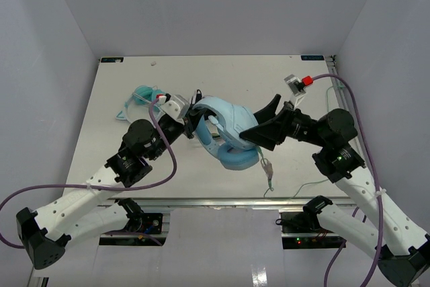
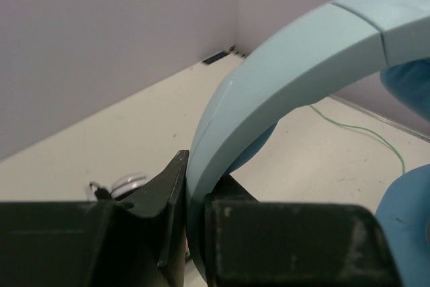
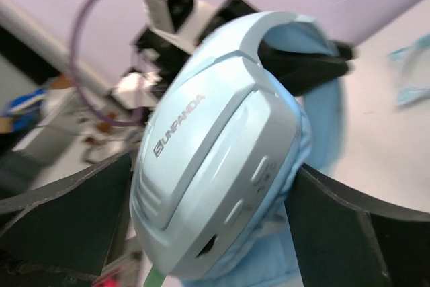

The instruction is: Wrap the headphones

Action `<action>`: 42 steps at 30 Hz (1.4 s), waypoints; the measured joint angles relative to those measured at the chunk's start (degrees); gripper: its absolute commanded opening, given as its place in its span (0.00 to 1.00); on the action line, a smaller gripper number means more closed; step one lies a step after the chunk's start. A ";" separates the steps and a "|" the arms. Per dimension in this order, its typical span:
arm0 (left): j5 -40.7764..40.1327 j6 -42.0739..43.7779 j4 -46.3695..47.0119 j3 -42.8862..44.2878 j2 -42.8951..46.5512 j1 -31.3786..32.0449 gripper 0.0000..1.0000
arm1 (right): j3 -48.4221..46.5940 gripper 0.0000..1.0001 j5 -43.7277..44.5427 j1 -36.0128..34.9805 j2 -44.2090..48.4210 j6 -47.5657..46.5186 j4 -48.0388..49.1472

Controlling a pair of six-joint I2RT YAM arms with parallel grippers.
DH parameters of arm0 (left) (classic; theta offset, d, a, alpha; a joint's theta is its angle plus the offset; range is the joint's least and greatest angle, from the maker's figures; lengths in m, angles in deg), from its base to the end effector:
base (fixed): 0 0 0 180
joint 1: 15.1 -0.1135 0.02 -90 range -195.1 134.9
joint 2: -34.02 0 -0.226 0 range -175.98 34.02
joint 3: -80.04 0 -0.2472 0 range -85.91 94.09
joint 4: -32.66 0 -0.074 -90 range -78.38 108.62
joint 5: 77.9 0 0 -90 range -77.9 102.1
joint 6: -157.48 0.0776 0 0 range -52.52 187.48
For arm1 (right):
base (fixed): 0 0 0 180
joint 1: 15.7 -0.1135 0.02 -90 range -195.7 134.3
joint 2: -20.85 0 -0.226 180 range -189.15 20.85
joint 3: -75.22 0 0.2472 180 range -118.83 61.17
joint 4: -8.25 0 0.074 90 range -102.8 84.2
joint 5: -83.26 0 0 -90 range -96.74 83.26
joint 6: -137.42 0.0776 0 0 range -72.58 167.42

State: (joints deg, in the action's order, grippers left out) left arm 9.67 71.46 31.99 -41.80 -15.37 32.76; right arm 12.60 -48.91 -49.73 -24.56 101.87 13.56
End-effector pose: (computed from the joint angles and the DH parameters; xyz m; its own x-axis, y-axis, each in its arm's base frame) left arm 0.1817 -0.1959 0.3441 0.1438 -0.0555 -0.9881 0.7044 0.7070 0.0628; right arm 0.1523 0.1657 0.3980 -0.5711 0.3420 -0.7463 -0.7982 -0.0190 0.6021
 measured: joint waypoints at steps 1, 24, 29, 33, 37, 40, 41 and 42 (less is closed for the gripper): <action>-2.78 -1.24 -2.91 1.61 -0.33 0.10 0.00 | -1.32 0.96 2.85 0.03 0.09 -3.89 -3.83; -30.12 -16.04 -48.88 26.05 -7.49 0.26 0.00 | 2.42 0.98 20.87 0.43 1.37 -43.26 -16.68; -30.11 -17.73 -56.22 31.81 -7.77 0.26 0.00 | 7.78 1.00 16.75 0.43 4.28 -44.91 -13.10; -30.11 -18.94 -58.55 36.74 -7.81 0.26 0.00 | 13.10 0.92 11.86 0.43 7.37 -46.25 -7.98; -30.09 -19.89 -59.18 38.26 -7.71 0.26 0.00 | 18.16 0.84 6.72 0.43 8.90 -46.75 -1.82; -29.07 -20.32 -60.09 38.22 -7.69 0.26 0.00 | 21.56 0.84 3.71 0.43 8.67 -46.43 3.06; -28.45 -20.43 -60.28 38.21 -7.67 0.26 0.00 | 22.53 0.84 2.89 0.43 8.29 -46.22 4.65; -27.64 -20.57 -60.29 38.21 -7.57 0.26 0.00 | 23.35 0.84 2.31 0.43 8.05 -46.10 5.85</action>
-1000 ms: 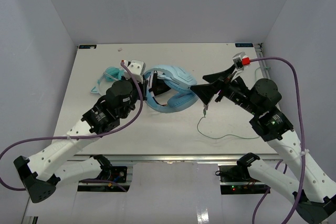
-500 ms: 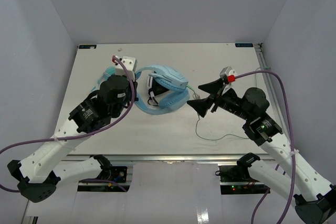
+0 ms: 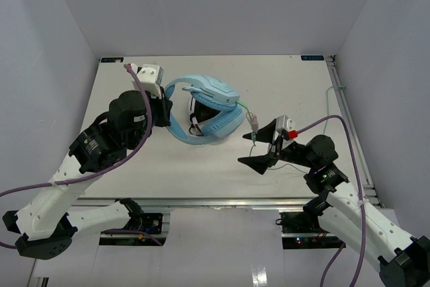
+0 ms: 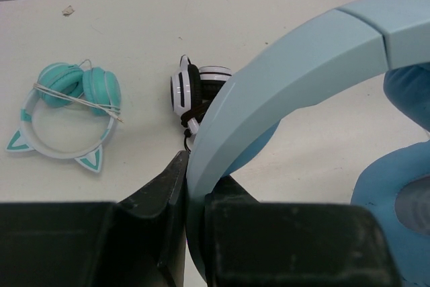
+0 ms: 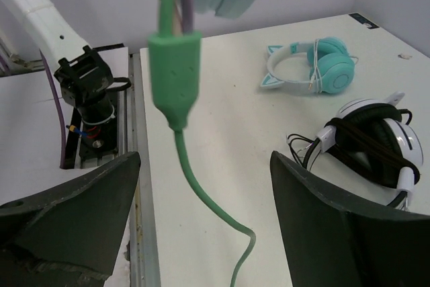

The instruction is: Wrap the headphones

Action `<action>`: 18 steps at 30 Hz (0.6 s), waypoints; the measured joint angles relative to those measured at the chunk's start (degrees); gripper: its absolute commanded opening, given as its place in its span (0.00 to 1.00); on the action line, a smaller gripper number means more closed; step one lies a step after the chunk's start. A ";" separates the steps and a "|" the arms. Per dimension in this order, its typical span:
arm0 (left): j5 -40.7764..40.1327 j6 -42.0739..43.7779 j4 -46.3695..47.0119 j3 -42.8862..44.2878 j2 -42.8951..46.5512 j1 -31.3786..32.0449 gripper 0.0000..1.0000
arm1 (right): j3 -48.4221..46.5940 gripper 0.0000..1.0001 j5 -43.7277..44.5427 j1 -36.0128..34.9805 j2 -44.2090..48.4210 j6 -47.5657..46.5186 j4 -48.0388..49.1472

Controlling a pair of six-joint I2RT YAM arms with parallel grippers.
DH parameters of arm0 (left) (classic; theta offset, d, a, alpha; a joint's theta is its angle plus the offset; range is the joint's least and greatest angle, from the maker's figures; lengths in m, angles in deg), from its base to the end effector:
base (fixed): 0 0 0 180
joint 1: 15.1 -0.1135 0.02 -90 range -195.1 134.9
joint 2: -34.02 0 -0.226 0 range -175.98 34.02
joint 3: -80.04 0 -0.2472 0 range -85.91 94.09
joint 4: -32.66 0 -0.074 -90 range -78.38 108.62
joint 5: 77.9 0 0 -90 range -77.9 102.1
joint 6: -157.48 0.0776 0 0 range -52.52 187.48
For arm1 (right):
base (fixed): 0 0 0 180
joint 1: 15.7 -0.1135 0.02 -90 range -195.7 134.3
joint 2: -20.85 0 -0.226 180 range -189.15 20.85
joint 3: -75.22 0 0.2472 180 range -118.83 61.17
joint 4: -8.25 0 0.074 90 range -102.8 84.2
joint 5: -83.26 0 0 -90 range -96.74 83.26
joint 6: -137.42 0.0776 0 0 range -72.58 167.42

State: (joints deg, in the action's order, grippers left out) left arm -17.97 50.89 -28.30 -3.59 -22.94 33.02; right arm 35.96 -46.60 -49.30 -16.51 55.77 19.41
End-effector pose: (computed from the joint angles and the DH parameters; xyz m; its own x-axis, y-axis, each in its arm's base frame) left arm 0.1752 -0.1371 0.4080 -0.3301 -0.0019 -0.9439 0.2493 0.9643 -0.0892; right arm 0.1537 0.1618 0.2890 0.0490 0.1664 -0.9848 -0.9621 0.2726 -0.0018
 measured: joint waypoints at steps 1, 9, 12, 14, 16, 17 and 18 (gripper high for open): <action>0.81 -0.15 0.00 0.00 0.11 0.00 0.00 | 0.81 0.83 -0.56 0.00 -0.23 0.11 1.17; 7.65 -1.69 0.97 -0.53 3.50 0.00 0.00 | 6.07 0.76 -4.42 0.00 -4.38 1.14 15.34; 9.41 -2.37 1.73 -0.55 5.35 0.00 0.00 | 7.85 0.71 -5.97 -0.01 -8.40 2.29 20.11; 10.14 -2.87 2.29 -0.55 6.29 0.00 0.00 | 9.05 0.70 -6.83 -0.01 -10.48 3.05 22.24; 10.59 -3.22 2.54 -0.55 6.99 0.00 0.00 | 9.91 0.67 -7.38 -0.15 -11.89 3.60 24.34; 10.67 -3.36 2.59 -0.55 7.23 0.00 0.00 | 10.14 0.66 -7.70 -0.30 -12.40 3.83 25.29; 10.71 -3.46 2.67 -0.56 7.46 0.00 0.00 | 10.39 0.65 -7.91 -0.51 -12.89 4.13 26.40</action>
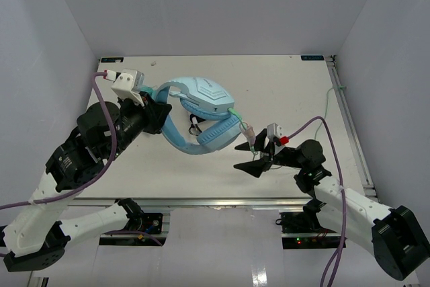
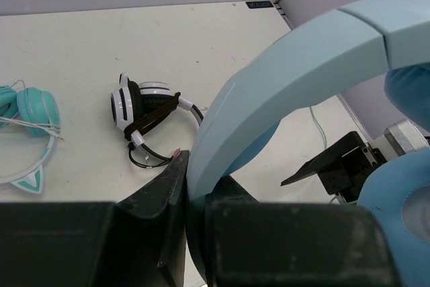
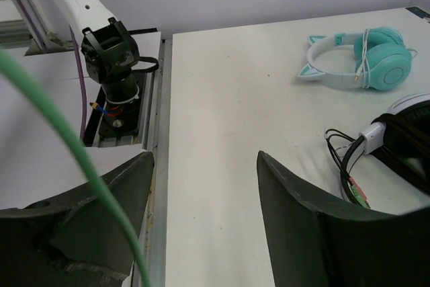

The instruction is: Wrap the headphones

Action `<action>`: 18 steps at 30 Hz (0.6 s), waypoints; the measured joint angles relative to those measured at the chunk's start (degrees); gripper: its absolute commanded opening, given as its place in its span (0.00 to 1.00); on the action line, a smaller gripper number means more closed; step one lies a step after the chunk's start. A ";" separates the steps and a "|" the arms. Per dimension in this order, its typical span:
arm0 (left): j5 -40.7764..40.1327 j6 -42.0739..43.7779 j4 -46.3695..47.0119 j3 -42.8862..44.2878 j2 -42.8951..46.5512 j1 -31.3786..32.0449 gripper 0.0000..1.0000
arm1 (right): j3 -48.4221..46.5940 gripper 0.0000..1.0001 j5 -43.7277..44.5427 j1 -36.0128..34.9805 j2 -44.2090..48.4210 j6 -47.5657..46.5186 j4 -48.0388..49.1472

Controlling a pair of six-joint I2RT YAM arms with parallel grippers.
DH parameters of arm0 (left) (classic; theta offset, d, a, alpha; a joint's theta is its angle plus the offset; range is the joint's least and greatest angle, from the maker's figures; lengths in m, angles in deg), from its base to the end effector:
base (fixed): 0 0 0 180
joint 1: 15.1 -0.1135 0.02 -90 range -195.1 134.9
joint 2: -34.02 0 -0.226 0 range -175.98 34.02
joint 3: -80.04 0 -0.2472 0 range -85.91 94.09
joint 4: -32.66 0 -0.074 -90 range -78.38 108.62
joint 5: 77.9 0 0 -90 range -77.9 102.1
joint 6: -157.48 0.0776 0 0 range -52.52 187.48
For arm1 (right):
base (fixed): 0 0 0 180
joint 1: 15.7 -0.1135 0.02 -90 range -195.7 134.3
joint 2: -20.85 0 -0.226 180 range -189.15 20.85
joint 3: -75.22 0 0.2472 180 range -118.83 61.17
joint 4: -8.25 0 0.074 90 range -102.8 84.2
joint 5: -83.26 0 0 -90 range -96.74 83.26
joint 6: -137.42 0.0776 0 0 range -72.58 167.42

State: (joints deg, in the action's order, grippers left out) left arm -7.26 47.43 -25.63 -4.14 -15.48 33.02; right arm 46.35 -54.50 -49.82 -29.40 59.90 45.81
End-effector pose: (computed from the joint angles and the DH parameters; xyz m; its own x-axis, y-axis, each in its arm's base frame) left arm 0.1446 -0.1228 0.4336 -0.2967 -0.1536 -0.9425 0.4090 0.8714 -0.2708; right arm 0.1556 0.1748 0.2323 0.0166 0.1867 -0.9823 -0.9927 0.1202 0.0061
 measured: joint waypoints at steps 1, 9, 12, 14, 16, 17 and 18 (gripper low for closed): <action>-0.01 -0.05 0.15 -0.06 0.17 0.00 0.00 | 0.32 0.62 -0.09 -0.30 -0.40 0.33 1.20; -0.08 -0.47 1.34 -1.34 0.55 0.00 0.00 | 2.66 0.56 -0.40 -3.12 -4.09 1.89 6.63; 0.13 -0.67 1.55 -1.59 0.62 0.00 0.00 | 2.72 0.56 -0.40 -4.22 -5.78 2.04 8.10; 0.17 -0.79 1.86 -1.59 0.70 0.00 0.00 | 2.73 0.56 -0.42 -4.80 -6.79 2.07 8.97; 0.17 -0.88 2.17 -1.59 0.94 0.00 0.00 | 2.74 0.55 -0.40 -5.33 -7.61 2.06 9.45; 0.17 -0.92 2.29 -1.59 1.09 0.00 0.00 | 2.76 0.54 -0.38 -5.55 -7.98 2.04 9.69; 0.17 -0.96 2.31 -1.59 1.25 0.00 0.00 | 2.81 0.52 -0.34 -5.77 -8.33 2.02 9.95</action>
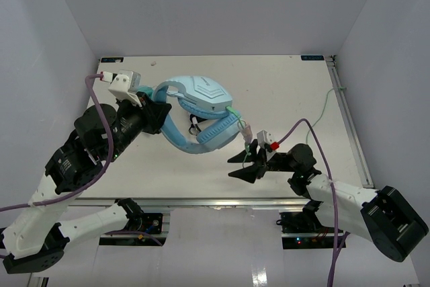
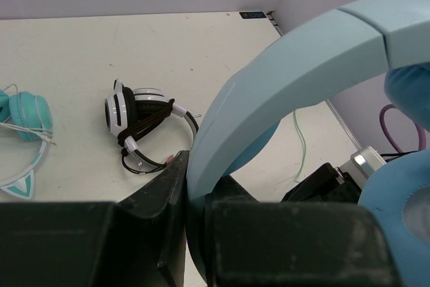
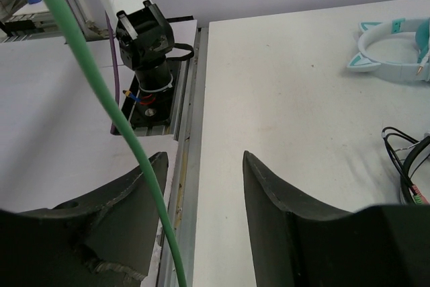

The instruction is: Wrap the headphones

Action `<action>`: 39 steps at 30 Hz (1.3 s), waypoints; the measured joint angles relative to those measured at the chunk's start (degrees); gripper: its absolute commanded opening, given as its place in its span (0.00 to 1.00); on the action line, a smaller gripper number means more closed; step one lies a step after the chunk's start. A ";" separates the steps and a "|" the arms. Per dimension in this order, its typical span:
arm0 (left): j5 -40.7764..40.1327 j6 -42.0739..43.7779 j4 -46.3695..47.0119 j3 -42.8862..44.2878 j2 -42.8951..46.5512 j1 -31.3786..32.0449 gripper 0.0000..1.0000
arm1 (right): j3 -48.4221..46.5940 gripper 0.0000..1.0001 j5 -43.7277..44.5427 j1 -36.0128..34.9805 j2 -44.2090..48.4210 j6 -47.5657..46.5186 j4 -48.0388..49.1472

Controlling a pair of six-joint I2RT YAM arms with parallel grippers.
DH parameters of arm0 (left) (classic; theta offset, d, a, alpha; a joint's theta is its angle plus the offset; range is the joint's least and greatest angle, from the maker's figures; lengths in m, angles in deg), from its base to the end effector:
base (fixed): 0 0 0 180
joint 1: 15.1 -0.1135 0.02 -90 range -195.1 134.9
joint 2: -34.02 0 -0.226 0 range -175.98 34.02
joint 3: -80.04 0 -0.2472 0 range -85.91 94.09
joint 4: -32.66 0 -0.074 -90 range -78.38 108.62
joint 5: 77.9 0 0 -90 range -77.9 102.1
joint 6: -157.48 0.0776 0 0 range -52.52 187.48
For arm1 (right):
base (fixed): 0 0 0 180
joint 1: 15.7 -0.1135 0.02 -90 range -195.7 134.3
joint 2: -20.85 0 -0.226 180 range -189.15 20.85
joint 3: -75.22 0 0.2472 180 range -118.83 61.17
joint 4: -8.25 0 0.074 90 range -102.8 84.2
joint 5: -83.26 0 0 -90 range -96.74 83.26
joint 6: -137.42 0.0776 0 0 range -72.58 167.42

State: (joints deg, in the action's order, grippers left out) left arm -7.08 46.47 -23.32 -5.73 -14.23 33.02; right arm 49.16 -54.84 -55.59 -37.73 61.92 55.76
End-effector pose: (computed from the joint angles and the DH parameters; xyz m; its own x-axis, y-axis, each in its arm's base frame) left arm 0.1434 -0.1217 0.4343 -0.2829 -0.1917 -0.9398 0.4133 0.8598 -0.2998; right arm 0.1411 0.1932 0.2060 -0.0532 0.1734 -0.9834 -0.9984 0.0082 0.0555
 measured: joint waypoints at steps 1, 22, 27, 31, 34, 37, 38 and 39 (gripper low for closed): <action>0.00 -0.05 -0.01 0.00 0.15 0.00 0.00 | 0.14 0.45 0.05 -0.11 -0.26 -0.01 0.14; 30.41 6.83 -3.04 2.49 -4.06 -0.01 0.00 | -4.27 0.08 16.45 -1.39 6.84 -7.58 -10.04; 35.08 10.47 -6.82 2.49 -3.98 0.00 0.00 | -6.83 0.08 19.02 -1.37 8.62 -10.28 -14.86; 37.60 12.28 -8.02 2.47 -3.89 -0.02 0.00 | -7.77 0.08 19.55 -1.37 8.25 -11.12 -15.78; 39.44 13.60 -8.47 2.47 -3.96 -0.04 0.00 | -9.57 0.08 19.52 -1.37 6.09 -11.74 -16.79; 41.43 14.25 -9.06 2.45 -4.10 -0.04 0.00 | -12.32 0.08 19.27 -1.34 3.43 -11.99 -18.16; 41.90 14.55 -9.11 2.39 -4.13 -0.04 0.00 | -13.37 0.08 19.15 -1.34 2.72 -12.08 -18.64; 42.43 14.88 -9.11 2.30 -4.17 -0.06 0.00 | -14.26 0.08 19.03 -1.36 2.21 -12.17 -19.03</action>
State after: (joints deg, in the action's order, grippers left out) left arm 35.35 61.35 -32.43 -3.43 -18.40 32.96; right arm 34.90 -35.82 -56.94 -35.52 49.74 36.73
